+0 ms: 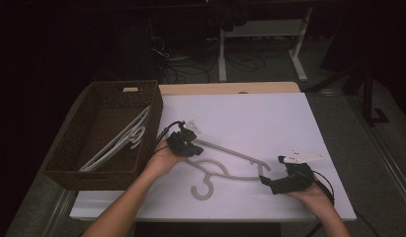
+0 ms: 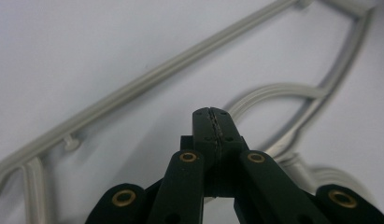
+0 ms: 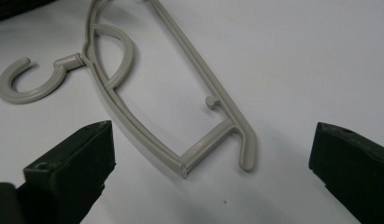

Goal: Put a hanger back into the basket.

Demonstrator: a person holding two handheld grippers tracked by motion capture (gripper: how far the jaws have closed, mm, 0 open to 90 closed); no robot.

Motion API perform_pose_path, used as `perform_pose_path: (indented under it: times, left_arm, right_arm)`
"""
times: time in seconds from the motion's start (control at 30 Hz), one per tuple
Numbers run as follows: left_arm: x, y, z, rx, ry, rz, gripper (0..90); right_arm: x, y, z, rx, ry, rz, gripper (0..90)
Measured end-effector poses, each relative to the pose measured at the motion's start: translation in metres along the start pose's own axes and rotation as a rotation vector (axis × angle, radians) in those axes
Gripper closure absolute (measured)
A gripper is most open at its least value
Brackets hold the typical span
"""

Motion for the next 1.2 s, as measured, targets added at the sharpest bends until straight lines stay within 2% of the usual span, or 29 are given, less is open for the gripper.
perform_pose_path:
  times: [0.1,0.37,0.47,0.53,0.73,0.87,0.97,1.03,1.13,1.2]
  left_arm:
    - [-0.011,-0.008,0.007,0.013,0.037,0.042,90.0]
    - [-0.020,-0.020,0.011,0.032,0.039,0.082,90.0]
    - [-0.020,-0.021,0.007,0.045,0.005,0.083,90.0]
    - [-0.020,-0.022,0.004,0.037,0.007,0.084,90.0]
    - [-0.018,-0.029,-0.010,0.043,-0.069,0.075,90.0]
    - [-0.016,-0.034,-0.024,0.030,-0.129,0.079,90.0]
    - [-0.015,-0.037,-0.032,0.008,-0.132,0.070,90.0]
    - [-0.014,-0.038,-0.030,0.003,-0.118,0.050,88.2]
    - [-0.011,-0.037,-0.026,0.008,-0.099,0.010,72.9]
    - [-0.008,-0.035,-0.023,0.015,-0.097,-0.025,61.4]
  right_arm:
    - [0.000,0.000,0.000,0.001,0.001,0.001,0.1]
    - [-0.001,0.000,0.000,-0.005,0.003,0.003,0.1]
    - [0.000,0.000,0.001,-0.005,0.002,0.005,0.1]
    - [-0.001,0.000,0.001,-0.006,0.002,0.006,0.1]
    - [0.000,0.001,0.000,-0.011,0.000,0.003,0.1]
    - [0.000,0.001,-0.001,-0.020,-0.003,0.004,0.1]
    - [0.001,0.002,-0.002,-0.025,-0.011,0.012,0.8]
    - [0.003,0.004,-0.002,-0.026,-0.015,0.018,8.3]
    - [0.006,0.008,-0.002,-0.048,-0.034,0.035,18.9]
    - [0.006,0.011,-0.002,-0.058,-0.038,0.048,32.4]
Point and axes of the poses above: each handheld gripper's, and its own axes: x roughly backward along the jaws, y roughly out of its top, z roughly to its left, the point moved 4 cm from there along -x, roughly forward along the jaws, and after that the axes turned 1 degree about -y, right-handed, at the moved point
